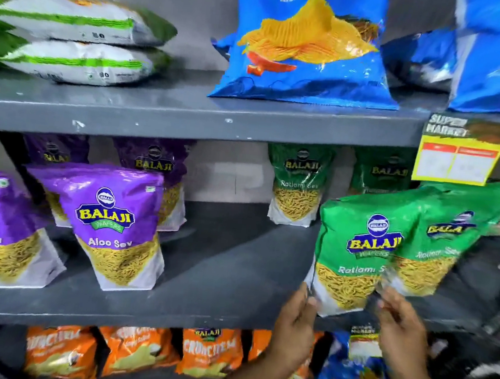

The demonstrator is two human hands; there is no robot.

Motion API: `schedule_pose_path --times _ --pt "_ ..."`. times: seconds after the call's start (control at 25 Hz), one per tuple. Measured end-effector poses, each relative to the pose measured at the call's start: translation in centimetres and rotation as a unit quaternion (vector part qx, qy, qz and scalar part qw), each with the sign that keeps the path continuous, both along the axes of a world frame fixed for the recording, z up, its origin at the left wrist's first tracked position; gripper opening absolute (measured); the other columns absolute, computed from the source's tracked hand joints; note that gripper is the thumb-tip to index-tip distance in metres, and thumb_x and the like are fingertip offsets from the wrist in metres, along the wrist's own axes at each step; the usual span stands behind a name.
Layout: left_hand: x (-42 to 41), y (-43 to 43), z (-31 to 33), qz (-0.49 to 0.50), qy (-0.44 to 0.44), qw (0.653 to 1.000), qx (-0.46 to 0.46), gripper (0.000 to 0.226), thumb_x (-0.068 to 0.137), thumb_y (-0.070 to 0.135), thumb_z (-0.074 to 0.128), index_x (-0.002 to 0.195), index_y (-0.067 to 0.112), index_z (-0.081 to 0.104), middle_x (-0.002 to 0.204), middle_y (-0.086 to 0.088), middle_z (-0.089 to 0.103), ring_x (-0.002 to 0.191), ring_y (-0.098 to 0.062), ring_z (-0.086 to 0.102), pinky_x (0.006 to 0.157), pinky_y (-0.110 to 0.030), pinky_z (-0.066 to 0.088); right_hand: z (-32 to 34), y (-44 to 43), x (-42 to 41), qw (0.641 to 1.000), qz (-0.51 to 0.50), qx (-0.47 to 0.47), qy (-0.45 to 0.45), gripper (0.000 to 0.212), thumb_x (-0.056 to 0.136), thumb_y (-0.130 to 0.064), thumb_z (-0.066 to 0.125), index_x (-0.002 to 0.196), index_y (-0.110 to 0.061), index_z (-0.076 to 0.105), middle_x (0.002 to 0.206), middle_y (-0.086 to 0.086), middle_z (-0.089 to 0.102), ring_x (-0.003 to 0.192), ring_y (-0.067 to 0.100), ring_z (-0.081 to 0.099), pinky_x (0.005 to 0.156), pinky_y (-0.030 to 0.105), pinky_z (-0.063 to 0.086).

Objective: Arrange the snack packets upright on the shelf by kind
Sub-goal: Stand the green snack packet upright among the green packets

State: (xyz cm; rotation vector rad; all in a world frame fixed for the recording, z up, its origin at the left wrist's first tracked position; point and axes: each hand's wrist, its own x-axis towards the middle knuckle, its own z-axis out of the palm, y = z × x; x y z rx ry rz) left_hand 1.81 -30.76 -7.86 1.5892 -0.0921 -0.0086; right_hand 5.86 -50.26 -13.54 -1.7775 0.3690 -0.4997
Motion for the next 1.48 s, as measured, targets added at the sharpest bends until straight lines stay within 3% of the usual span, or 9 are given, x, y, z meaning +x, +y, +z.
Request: schedule_pose_path --times 0.2,0.28,0.36,0.44,0.56,0.76,1.0,1.28,1.48 --pt "1.1 -2.8 -1.4 0.028 -0.053 0.998 -0.026 0.036 0.097 0.009 0.041 0.121 0.035 0.052 0.110 0.043 0.060 0.108 0.022 0.051 0.088 0.003 0.036 1.4 -1.0 1.0 0.991 0.128 -0.023 0.008 0.048 0.087 0.010 0.048 0.123 -0.019 0.059 0.116 -0.002 0.066 0.095 -0.001 0.062 0.079 -0.002 0.041" --pt "1.3 -2.8 -2.0 0.042 -0.052 0.998 -0.011 0.036 0.097 0.014 0.041 0.120 0.040 0.052 0.112 0.044 0.059 0.110 0.019 0.052 0.089 0.002 0.037 1.9 -1.4 1.5 0.985 0.169 -0.038 0.004 0.049 0.086 0.010 0.048 0.114 -0.028 0.063 0.107 -0.011 0.069 0.088 -0.009 0.063 0.073 -0.001 0.043" --pt "2.2 -1.8 -2.3 0.066 -0.050 0.997 0.006 0.033 0.097 0.019 0.042 0.119 0.040 0.055 0.114 0.033 0.065 0.111 0.012 0.056 0.092 -0.004 0.040 2.2 -1.1 2.2 0.978 0.202 -0.049 0.007 0.046 0.088 0.008 0.048 0.112 -0.027 0.064 0.105 -0.012 0.068 0.087 -0.016 0.062 0.069 -0.002 0.042" --pt "3.8 0.1 -2.2 0.086 -0.045 0.995 0.003 0.033 0.097 0.015 0.042 0.121 0.033 0.057 0.119 0.015 0.066 0.109 0.007 0.058 0.095 -0.010 0.043 2.4 -0.1 3.4 0.971 0.230 -0.062 0.018 0.041 0.088 0.010 0.047 0.119 -0.011 0.064 0.112 -0.001 0.067 0.094 -0.003 0.064 0.073 0.000 0.043" --pt "5.8 2.7 -1.8 0.092 -0.030 0.995 -0.012 0.035 0.098 0.008 0.038 0.121 0.025 0.058 0.124 0.003 0.064 0.109 0.005 0.059 0.096 -0.013 0.045 2.4 1.5 4.9 0.959 0.273 -0.068 0.032 0.041 0.088 0.010 0.046 0.123 -0.004 0.061 0.117 0.001 0.064 0.104 0.015 0.063 0.091 0.021 0.046" --pt "7.1 3.9 -2.5 0.085 0.014 0.996 -0.020 0.037 0.099 0.014 0.037 0.133 0.013 0.052 0.136 -0.005 0.057 0.126 -0.016 0.052 0.112 -0.040 0.038 1.5 1.6 6.2 0.952 0.298 -0.050 0.049 0.046 0.088 0.005 0.046 0.124 -0.018 0.063 0.115 -0.010 0.066 0.109 0.004 0.062 0.098 0.027 0.045" --pt "6.8 3.5 -3.0 0.091 0.020 0.995 -0.037 0.037 0.099 0.017 0.037 0.134 0.016 0.050 0.136 -0.002 0.057 0.126 -0.015 0.053 0.111 -0.040 0.039 0.6 1.4 6.1 0.950 0.301 -0.046 0.065 0.046 0.088 0.001 0.048 0.123 -0.023 0.063 0.112 -0.015 0.067 0.102 -0.010 0.061 0.092 0.021 0.047" --pt "6.5 3.3 -3.3 0.108 0.013 0.993 -0.047 0.037 0.099 0.014 0.039 0.134 0.012 0.049 0.137 -0.004 0.057 0.126 -0.015 0.053 0.111 -0.040 0.039 0.2 1.4 6.4 0.949 0.302 -0.025 0.083 0.045 0.088 -0.001 0.048 0.126 -0.022 0.061 0.113 -0.012 0.067 0.108 0.001 0.062 0.100 0.032 0.048" --pt "6.4 3.4 -3.6 0.119 0.005 0.992 -0.048 0.036 0.098 0.014 0.039 0.132 0.015 0.051 0.133 0.000 0.060 0.122 -0.010 0.056 0.105 -0.029 0.044 0.0 1.1 6.3 0.942 0.322 -0.036 0.082 0.045 0.087 -0.002 0.052 0.124 -0.025 0.063 0.107 -0.022 0.068 0.104 -0.005 0.064 0.093 0.022 0.048"
